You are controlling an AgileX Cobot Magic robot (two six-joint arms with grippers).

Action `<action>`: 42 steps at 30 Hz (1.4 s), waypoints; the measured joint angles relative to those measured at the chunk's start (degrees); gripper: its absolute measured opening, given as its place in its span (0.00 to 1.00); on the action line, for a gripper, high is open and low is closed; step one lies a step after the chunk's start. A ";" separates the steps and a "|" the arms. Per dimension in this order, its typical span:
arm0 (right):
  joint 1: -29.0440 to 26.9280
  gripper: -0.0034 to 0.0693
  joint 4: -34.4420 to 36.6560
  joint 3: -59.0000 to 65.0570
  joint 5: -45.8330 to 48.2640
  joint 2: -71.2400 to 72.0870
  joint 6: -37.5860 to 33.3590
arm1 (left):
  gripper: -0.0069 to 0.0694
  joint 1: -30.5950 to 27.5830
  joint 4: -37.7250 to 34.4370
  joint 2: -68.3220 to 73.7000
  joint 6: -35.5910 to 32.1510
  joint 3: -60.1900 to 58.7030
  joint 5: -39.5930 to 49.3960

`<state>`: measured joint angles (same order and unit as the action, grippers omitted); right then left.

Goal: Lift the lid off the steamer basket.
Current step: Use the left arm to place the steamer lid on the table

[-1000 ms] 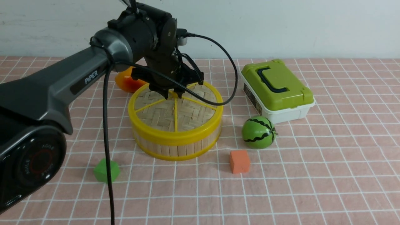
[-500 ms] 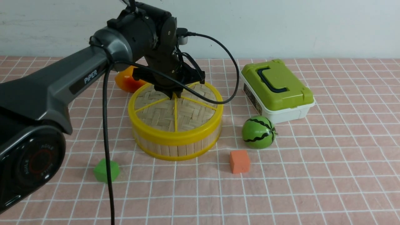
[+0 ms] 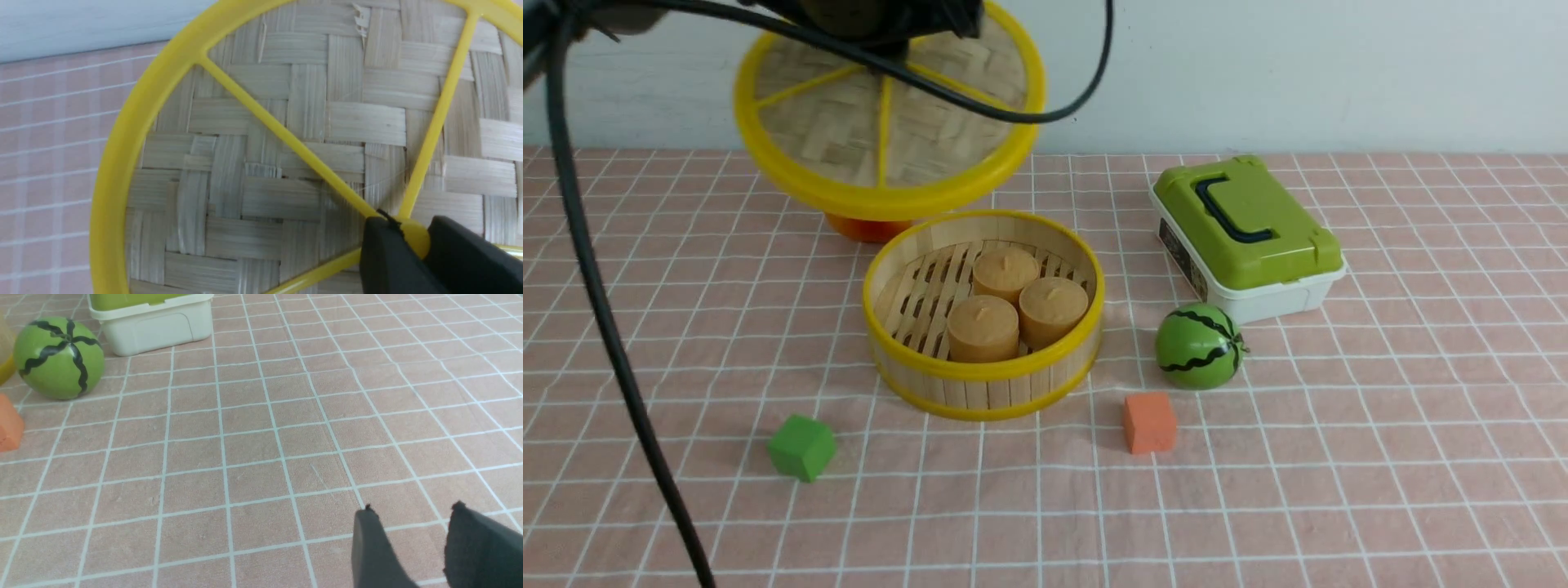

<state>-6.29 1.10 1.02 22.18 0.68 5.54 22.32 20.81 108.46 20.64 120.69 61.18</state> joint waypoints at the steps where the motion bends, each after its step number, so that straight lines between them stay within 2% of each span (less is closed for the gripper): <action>1: 0.00 0.38 0.00 0.00 0.00 0.00 0.00 | 0.22 -1.00 0.58 -0.37 0.95 -1.14 0.00; 7: 0.00 0.38 0.00 0.00 0.00 0.00 0.00 | 0.22 -9.14 2.14 -0.44 8.34 -13.60 -5.98; 10: 0.00 0.38 0.00 0.00 0.00 0.00 0.00 | 0.22 -13.00 2.40 0.08 11.99 -22.08 -12.87; 15: 0.00 0.38 0.00 0.00 0.00 0.00 0.00 | 0.22 -16.38 2.78 1.03 17.10 -28.36 -19.06; 21: 0.00 0.38 0.00 0.00 0.00 0.00 0.00 | 0.22 -17.15 3.17 5.36 18.31 -29.88 -23.81; 30: 0.00 0.38 0.00 0.00 0.00 0.00 0.00 | 0.22 -17.15 2.49 8.27 18.43 -29.99 -25.92; 33: 0.00 0.38 0.00 0.00 0.00 0.00 0.00 | 0.29 -17.15 1.39 8.27 18.15 -29.99 -26.43; 38: 0.00 0.38 0.00 0.00 0.00 0.00 0.00 | 0.51 -17.15 -0.27 8.03 18.15 -29.99 -25.20; 40: 0.00 0.38 0.00 0.00 0.00 0.00 0.00 | 0.54 -17.15 -0.47 7.35 18.15 -29.99 -24.05; 42: 0.00 0.38 0.00 0.00 0.00 0.00 0.00 | 0.52 -17.10 -0.73 5.39 17.91 -30.06 -22.72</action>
<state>-6.29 1.10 1.02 22.18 0.68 5.54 5.22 20.08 113.85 38.55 90.63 38.46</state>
